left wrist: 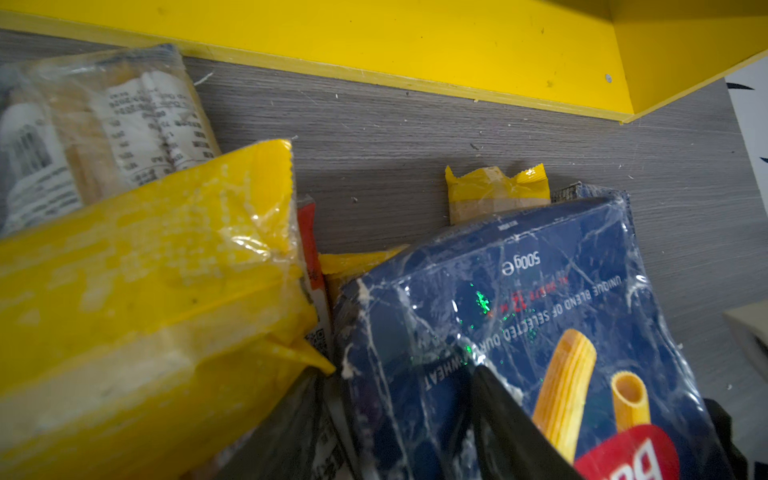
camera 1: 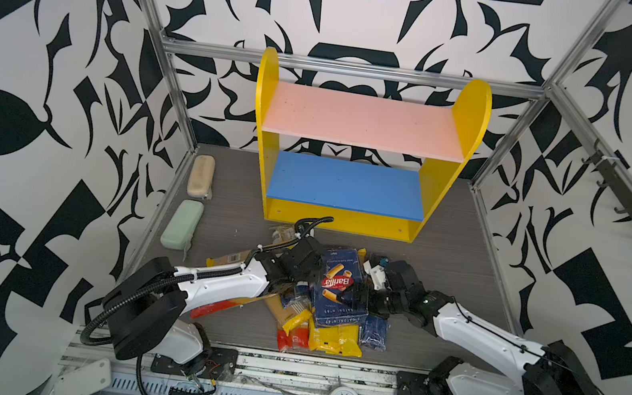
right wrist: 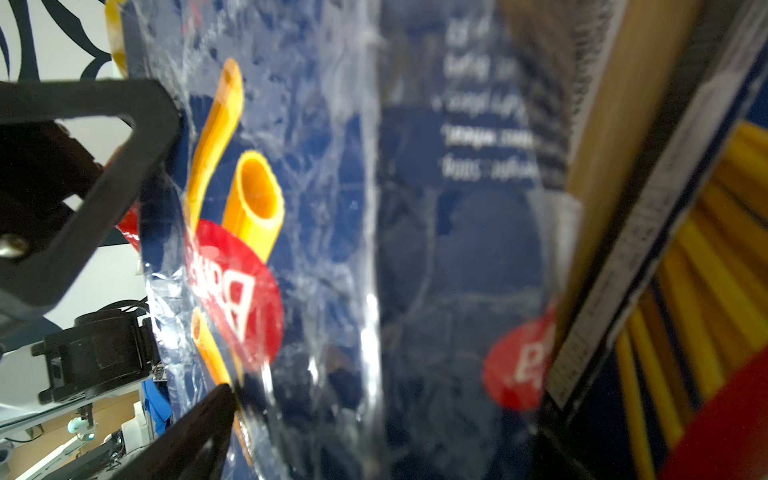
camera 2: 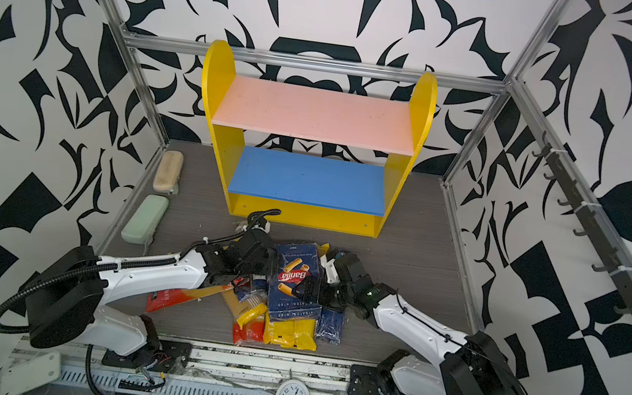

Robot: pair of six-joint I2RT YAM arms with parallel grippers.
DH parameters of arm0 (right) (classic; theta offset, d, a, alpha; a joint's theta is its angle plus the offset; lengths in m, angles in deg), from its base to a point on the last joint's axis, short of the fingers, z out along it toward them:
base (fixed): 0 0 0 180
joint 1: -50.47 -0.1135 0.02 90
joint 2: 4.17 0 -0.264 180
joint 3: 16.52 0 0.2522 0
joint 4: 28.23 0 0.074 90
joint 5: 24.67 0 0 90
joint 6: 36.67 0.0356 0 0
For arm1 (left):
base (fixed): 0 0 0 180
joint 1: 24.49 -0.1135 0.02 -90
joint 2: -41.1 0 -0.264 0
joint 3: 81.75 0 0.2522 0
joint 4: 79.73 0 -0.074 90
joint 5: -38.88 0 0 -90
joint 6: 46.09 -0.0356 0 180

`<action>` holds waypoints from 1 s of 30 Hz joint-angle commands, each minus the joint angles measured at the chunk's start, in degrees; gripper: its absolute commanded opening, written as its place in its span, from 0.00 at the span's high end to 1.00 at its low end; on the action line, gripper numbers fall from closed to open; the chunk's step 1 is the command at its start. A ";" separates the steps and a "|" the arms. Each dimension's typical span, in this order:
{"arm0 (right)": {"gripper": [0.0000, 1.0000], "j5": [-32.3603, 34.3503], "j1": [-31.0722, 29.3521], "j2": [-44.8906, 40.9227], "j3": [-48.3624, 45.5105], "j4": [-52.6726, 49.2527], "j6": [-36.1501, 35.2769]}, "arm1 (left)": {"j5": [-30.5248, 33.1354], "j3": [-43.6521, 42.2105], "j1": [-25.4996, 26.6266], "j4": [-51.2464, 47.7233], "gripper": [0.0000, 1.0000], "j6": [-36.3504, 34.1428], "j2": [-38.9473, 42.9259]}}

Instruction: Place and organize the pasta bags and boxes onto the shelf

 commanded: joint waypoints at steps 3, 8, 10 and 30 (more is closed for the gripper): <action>0.01 -2.03 -0.34 2.43 -2.03 2.90 0.07 | -1.93 -0.06 0.20 0.30 0.42 1.32 -2.48; 0.02 -4.33 -0.34 2.49 -2.28 6.11 1.66 | -2.19 -0.06 0.25 1.23 0.42 1.49 -3.07; 0.03 -4.96 -0.33 2.18 -2.09 6.68 1.95 | -2.24 -0.21 0.25 1.53 0.42 1.48 -3.07; 0.05 -10.22 0.27 -0.99 -0.01 15.61 6.24 | -5.96 2.53 0.29 7.24 0.43 1.85 -6.58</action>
